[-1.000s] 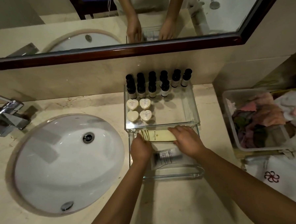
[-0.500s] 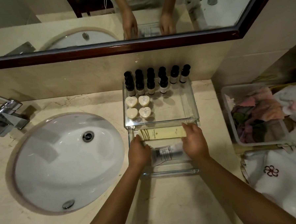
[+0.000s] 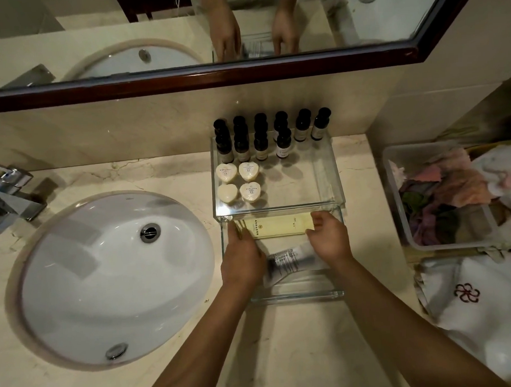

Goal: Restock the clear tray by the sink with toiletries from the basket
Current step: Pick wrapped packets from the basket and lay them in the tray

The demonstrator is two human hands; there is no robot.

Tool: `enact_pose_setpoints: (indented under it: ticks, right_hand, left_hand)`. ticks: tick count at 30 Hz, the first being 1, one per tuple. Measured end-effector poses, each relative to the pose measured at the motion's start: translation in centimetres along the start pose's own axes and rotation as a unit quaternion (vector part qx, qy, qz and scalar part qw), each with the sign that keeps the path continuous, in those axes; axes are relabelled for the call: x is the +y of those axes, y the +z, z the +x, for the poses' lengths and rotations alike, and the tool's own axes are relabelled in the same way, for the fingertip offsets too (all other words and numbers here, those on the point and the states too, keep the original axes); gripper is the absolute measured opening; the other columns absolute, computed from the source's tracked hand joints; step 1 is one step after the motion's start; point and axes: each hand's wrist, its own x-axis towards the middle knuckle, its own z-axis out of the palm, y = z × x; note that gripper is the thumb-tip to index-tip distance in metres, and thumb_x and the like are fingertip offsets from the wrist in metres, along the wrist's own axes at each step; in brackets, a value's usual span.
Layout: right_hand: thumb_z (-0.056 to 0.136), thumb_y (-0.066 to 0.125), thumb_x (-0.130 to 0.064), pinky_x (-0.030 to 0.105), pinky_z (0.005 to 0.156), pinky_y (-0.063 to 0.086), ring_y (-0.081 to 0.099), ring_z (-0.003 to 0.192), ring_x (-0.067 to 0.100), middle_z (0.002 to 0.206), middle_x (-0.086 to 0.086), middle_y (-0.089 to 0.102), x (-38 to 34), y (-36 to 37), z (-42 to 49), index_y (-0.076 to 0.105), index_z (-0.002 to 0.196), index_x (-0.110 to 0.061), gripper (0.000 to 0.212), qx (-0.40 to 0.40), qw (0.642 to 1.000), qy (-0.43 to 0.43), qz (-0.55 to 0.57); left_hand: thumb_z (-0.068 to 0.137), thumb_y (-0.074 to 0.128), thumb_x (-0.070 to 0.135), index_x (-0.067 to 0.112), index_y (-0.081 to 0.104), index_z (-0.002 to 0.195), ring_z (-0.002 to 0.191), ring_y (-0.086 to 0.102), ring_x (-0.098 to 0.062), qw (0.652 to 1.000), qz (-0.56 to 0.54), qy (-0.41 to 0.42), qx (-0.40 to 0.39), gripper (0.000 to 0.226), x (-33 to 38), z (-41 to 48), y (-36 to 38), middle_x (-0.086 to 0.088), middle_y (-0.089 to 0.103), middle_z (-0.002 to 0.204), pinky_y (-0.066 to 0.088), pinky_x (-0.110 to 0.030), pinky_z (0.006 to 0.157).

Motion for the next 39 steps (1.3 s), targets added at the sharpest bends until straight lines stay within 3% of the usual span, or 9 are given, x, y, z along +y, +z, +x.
enact_pose_setpoints:
  ticks: [4,8,11,13,16,19,26,33,39]
  right_hand:
    - [0.083,0.061,0.001,0.024,0.094,0.042,0.059,0.113,0.026,0.120,0.015,0.063,-0.1,0.2,0.2,0.055,0.124,-0.002,0.041,-0.007,1.000,0.008,0.028]
    - [0.083,0.059,0.004,0.004,0.066,0.043,0.057,0.096,0.017,0.105,0.008,0.061,0.3,-0.3,0.3,0.054,0.122,-0.002,0.040,-0.029,0.996,0.027,0.078]
    - [0.086,0.058,-0.001,-0.002,0.063,0.041,0.052,0.096,0.011,0.106,0.000,0.055,0.5,-0.8,0.2,0.051,0.127,-0.007,0.042,-0.053,0.995,0.025,0.086]
    - [0.086,0.058,0.000,0.004,0.069,0.045,0.055,0.098,0.014,0.112,0.003,0.060,0.4,-0.9,0.1,0.052,0.127,-0.007,0.042,-0.055,0.996,0.014,0.066]
    - [0.088,0.056,-0.005,0.028,0.095,0.044,0.057,0.114,0.024,0.126,0.012,0.060,0.0,-1.0,-0.5,0.053,0.128,-0.007,0.040,-0.045,0.996,-0.038,-0.071]
    - [0.092,0.048,-0.009,0.027,0.099,0.038,0.052,0.121,0.027,0.133,0.012,0.054,0.0,-1.1,-1.6,0.051,0.132,-0.009,0.040,-0.063,0.976,-0.097,-0.186]
    - [0.091,0.053,-0.014,0.034,0.100,0.042,0.050,0.121,0.028,0.133,0.013,0.050,-0.5,-1.4,-2.3,0.046,0.133,-0.009,0.043,-0.118,0.967,-0.139,-0.179]
    - [0.093,0.047,-0.019,0.034,0.092,0.045,0.055,0.109,0.031,0.122,0.012,0.057,-2.3,-3.0,-3.6,0.058,0.122,-0.010,0.032,-0.113,0.889,-0.287,-0.337]
    - [0.095,0.043,-0.025,0.035,0.085,0.045,0.057,0.105,0.030,0.119,0.009,0.058,-6.0,-3.2,-6.5,0.057,0.121,-0.014,0.031,-0.152,0.828,-0.355,-0.406]
  left_hand:
    - [0.091,0.045,0.010,0.001,0.036,0.136,0.109,0.055,-0.033,0.999,0.042,0.013,-0.005,0.047,0.2,0.7,-0.3,-0.012,0.013,0.154,0.046,-0.036,0.078]
    - [0.089,0.047,0.008,-0.001,0.042,0.129,0.107,0.053,-0.032,0.998,0.053,0.027,-0.015,0.041,-0.5,1.0,0.1,-0.013,0.030,0.142,0.047,-0.038,0.080]
    - [0.090,0.047,0.011,0.004,0.050,0.118,0.097,0.055,-0.029,0.995,0.071,0.073,0.005,0.029,-0.9,0.4,0.4,-0.011,0.040,0.129,0.051,-0.037,0.076]
    - [0.091,0.049,0.011,0.007,0.054,0.114,0.094,0.055,-0.026,0.990,0.096,0.102,0.011,0.024,-1.3,0.0,0.7,-0.008,0.044,0.122,0.049,-0.034,0.073]
    - [0.088,0.056,0.010,0.009,0.054,0.119,0.103,0.054,-0.026,0.982,0.142,0.126,-0.003,0.032,-1.8,0.1,1.4,-0.008,0.048,0.121,0.050,-0.035,0.079]
    - [0.086,0.057,0.010,0.011,0.053,0.119,0.105,0.055,-0.027,0.980,0.155,0.122,-0.013,0.033,-1.8,0.4,1.4,-0.008,0.048,0.121,0.049,-0.036,0.080]
    - [0.087,0.056,0.011,0.009,0.049,0.125,0.112,0.052,-0.027,0.982,0.167,0.093,-0.014,0.038,-1.1,-0.3,1.4,-0.009,0.047,0.125,0.050,-0.038,0.084]
    - [0.092,0.043,0.009,0.010,0.052,0.122,0.110,0.052,-0.027,0.983,0.172,0.061,0.024,0.032,-1.8,-3.1,-0.9,-0.009,0.051,0.121,0.046,-0.036,0.080]
    - [0.097,0.039,0.024,0.016,0.050,0.125,0.107,0.054,-0.023,0.989,0.134,-0.010,0.064,0.031,-6.7,-9.0,-2.9,-0.003,0.054,0.118,0.042,-0.031,0.073]
